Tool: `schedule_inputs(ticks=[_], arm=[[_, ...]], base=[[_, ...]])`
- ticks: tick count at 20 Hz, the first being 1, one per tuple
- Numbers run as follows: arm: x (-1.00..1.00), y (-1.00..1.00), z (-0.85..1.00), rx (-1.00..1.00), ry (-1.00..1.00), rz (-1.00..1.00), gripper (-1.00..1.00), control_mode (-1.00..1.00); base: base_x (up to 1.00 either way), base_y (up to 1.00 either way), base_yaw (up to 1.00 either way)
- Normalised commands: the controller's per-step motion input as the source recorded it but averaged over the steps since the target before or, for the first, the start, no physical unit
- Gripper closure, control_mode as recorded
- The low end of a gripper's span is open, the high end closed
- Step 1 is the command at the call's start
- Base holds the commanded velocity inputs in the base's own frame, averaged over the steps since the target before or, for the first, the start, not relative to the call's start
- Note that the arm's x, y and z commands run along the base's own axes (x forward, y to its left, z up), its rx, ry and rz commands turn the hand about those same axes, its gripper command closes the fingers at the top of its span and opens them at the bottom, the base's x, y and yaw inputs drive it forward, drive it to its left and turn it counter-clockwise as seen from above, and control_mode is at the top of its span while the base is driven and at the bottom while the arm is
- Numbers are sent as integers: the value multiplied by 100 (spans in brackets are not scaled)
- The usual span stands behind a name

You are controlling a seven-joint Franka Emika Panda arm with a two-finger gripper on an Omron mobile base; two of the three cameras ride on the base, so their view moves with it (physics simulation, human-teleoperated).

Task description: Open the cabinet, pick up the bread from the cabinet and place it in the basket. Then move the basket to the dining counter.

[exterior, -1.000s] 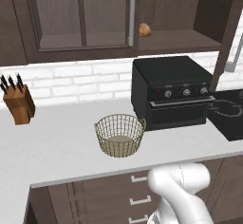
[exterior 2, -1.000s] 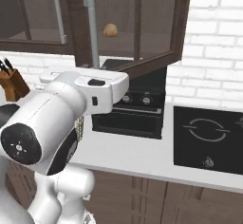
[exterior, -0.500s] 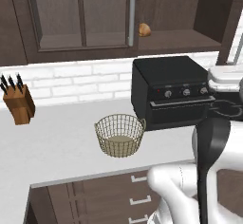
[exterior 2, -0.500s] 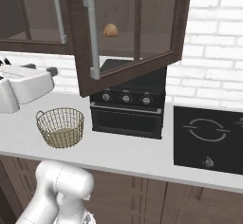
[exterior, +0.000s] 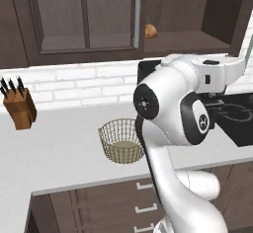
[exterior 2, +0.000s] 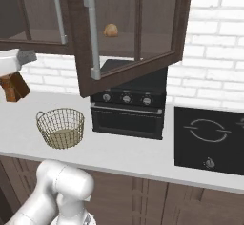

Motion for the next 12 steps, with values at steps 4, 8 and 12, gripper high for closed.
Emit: schedule_inputs(ticks=[4,8,12], arm=[[72,-9,-17,8,-1,-33,-100,-100],[69,-32,-35,10,-3,-12,-100,-100],[52,-1,-49,0,-5,0,-100,-100]], base=[[0,0,0],[0,0,0],[0,0,0]])
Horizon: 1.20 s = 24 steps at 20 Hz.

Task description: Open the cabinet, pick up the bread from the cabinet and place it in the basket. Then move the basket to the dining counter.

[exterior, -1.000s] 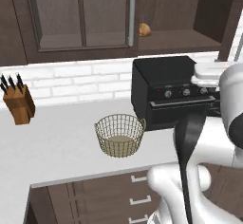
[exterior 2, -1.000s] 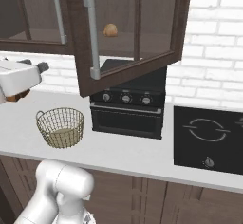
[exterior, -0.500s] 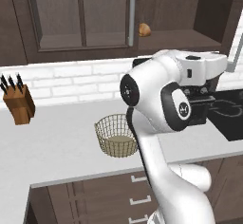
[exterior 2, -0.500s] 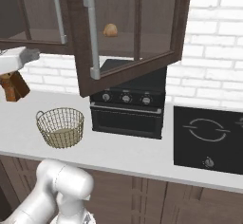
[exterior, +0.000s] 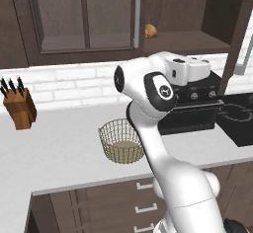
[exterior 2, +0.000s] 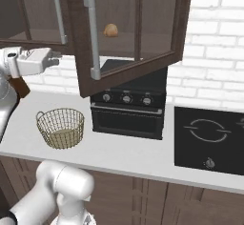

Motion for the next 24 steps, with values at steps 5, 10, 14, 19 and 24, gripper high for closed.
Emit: schedule_inputs(ticks=[5,10,14,19,24], arm=[[48,0,-46,0,-6,0,-100,-100],[54,-5,-15,0,-2,0,-100,-100],[51,-22,-1,1,0,0,-100,-100],[24,-50,-4,2,0,0,-100,-100],[4,-58,-7,0,-1,0,-100,-100]], base=[[0,0,0],[0,0,0],[0,0,0],[0,0,0],[0,0,0]])
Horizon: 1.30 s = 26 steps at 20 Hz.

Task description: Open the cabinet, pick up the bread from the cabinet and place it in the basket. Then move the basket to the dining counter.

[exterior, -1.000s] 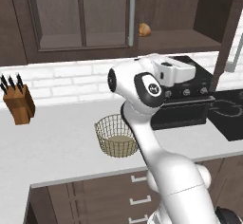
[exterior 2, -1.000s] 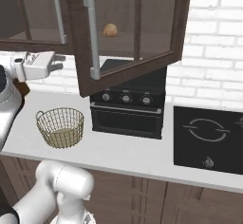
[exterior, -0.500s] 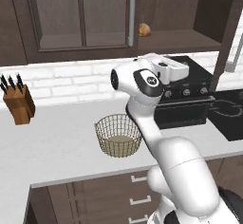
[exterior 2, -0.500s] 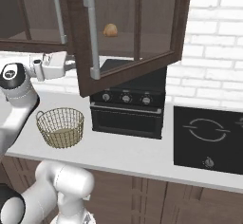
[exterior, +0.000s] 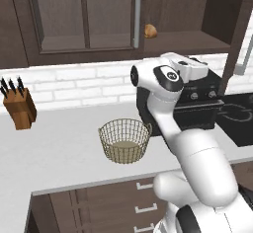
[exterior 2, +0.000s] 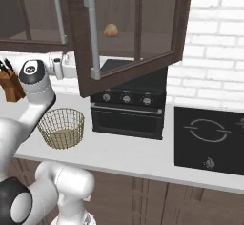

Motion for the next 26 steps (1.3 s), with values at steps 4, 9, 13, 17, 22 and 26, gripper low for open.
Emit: schedule_inputs(ticks=[4,9,13,17,22,26], arm=[[0,-59,-9,0,-3,0,-100,-100],[0,-63,-7,0,-3,-3,-100,-100],[-13,-81,-1,0,-2,-9,-100,-100],[-42,-86,0,0,0,-14,-100,-100],[-34,-91,0,0,-2,-13,-100,-100],[-23,-93,0,0,-2,-9,-100,-100]], base=[[0,0,0],[0,0,0],[0,0,0],[0,0,0],[0,0,0],[0,0,0]])
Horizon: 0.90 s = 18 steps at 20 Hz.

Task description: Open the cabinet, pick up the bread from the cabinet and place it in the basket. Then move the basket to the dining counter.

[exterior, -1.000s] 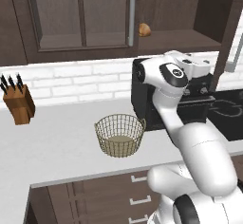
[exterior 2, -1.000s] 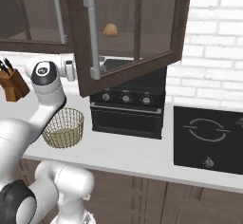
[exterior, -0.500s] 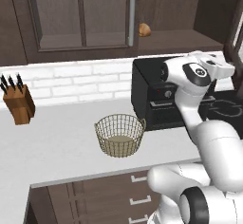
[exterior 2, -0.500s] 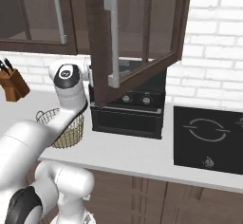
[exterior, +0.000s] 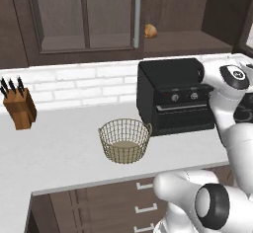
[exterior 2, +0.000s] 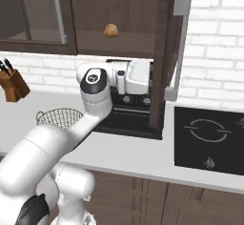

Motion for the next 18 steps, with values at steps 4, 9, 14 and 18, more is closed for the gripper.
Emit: schedule_inputs(ticks=[4,9,14,18], arm=[[-7,-66,0,0,-2,-4,-100,-100],[0,-32,0,0,0,0,-100,-100],[10,-44,0,0,0,0,-100,-100],[26,-64,0,1,0,0,-100,-100]], base=[[0,0,0],[0,0,0],[0,0,0],[0,0,0]])
